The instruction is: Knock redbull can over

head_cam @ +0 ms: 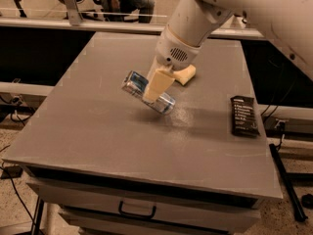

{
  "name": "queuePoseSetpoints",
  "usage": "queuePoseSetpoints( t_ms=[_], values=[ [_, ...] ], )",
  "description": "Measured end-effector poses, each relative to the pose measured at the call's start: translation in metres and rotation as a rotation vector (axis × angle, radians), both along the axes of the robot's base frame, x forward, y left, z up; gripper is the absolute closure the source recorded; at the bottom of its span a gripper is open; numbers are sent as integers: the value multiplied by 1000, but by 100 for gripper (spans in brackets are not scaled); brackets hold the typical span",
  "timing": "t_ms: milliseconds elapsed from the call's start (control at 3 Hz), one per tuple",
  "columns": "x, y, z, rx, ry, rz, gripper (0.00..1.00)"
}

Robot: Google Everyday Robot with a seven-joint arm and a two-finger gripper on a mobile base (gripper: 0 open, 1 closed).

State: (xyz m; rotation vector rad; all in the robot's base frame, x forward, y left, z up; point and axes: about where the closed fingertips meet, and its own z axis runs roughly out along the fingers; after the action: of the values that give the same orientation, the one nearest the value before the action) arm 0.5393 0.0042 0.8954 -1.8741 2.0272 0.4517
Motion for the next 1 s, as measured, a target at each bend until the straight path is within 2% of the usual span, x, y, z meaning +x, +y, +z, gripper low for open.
queuePoseSetpoints(
  t_ms=[333, 667, 1000],
  values=[
    [0, 2, 0, 0, -1, 3, 0],
    [-1, 2, 0, 0, -1, 3, 0],
    [2, -4, 11, 43, -65, 9, 0]
  ],
)
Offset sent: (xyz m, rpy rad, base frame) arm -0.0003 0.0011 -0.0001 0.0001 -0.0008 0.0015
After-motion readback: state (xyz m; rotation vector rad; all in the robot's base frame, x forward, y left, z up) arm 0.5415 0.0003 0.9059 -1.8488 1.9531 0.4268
